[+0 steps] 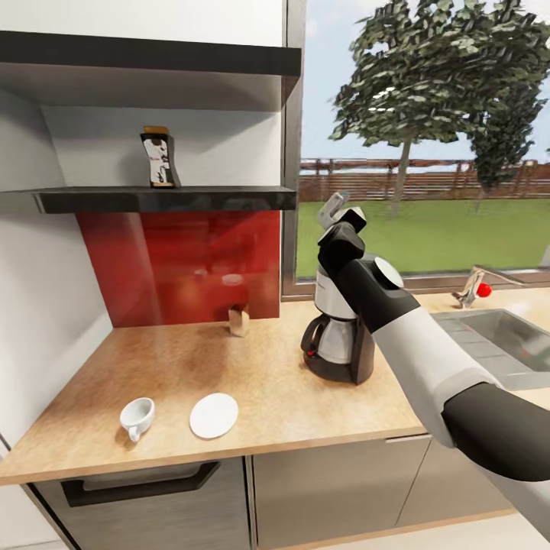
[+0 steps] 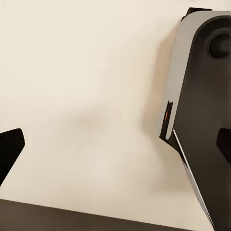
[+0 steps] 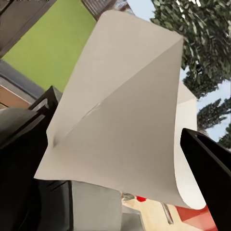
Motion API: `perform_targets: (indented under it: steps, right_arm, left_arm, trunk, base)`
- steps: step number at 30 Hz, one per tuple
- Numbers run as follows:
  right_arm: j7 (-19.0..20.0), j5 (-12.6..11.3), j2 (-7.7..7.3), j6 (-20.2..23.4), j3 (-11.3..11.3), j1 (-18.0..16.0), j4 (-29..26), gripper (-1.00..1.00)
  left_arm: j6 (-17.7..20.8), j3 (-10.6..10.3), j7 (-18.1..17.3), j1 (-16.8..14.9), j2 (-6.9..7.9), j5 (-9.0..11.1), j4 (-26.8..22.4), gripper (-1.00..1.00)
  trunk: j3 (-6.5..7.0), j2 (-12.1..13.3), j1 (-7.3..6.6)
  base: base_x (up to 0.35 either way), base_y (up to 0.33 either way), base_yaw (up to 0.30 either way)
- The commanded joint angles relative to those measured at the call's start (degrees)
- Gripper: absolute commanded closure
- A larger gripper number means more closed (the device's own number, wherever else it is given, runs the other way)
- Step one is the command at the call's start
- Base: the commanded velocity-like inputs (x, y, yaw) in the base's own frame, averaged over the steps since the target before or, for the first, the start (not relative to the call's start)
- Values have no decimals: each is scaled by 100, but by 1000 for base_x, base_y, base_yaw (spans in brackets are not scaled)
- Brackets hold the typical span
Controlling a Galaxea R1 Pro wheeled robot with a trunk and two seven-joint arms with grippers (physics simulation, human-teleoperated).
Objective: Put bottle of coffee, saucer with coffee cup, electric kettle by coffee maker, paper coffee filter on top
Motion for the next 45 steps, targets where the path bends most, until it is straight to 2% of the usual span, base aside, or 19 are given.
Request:
perform_targets:
  steps: [1,9,13,18,21,45]
  right_arm:
    - [53,55,2,22,8,-4,-2,100]
    - [54,37,9,-108,6,-4,6,100]
    - [77,34,52,-156,-24,-4,136,100]
    - [55,39,176,-91,-27,-4,24,100]
    - [54,40,190,-88,-27,-4,31,100]
    - [63,54,160,-87,-27,-4,44,100]
  left_arm:
    - [-6,-6,4,-1,0,59,-2,-100]
    - [-6,-6,4,-1,0,59,-6,-100]
    - [19,-12,4,19,-2,51,-2,-100]
    - [20,-15,4,33,-9,42,-6,-100]
    - [20,-15,-1,33,-9,43,-5,-100]
    - [20,-24,-4,34,-9,41,-3,-100]
  trunk:
    - [-6,-7,3]
    - [-6,-7,3]
    - [-6,-7,3]
    - [-6,-7,3]
    - [-6,-7,3]
    - [-6,-7,3]
  base:
    - [24,0,0]
    - [17,7,0]
    - [0,0,0]
    - [0,0,0]
    - [6,0,0]
    - [48,0,0]
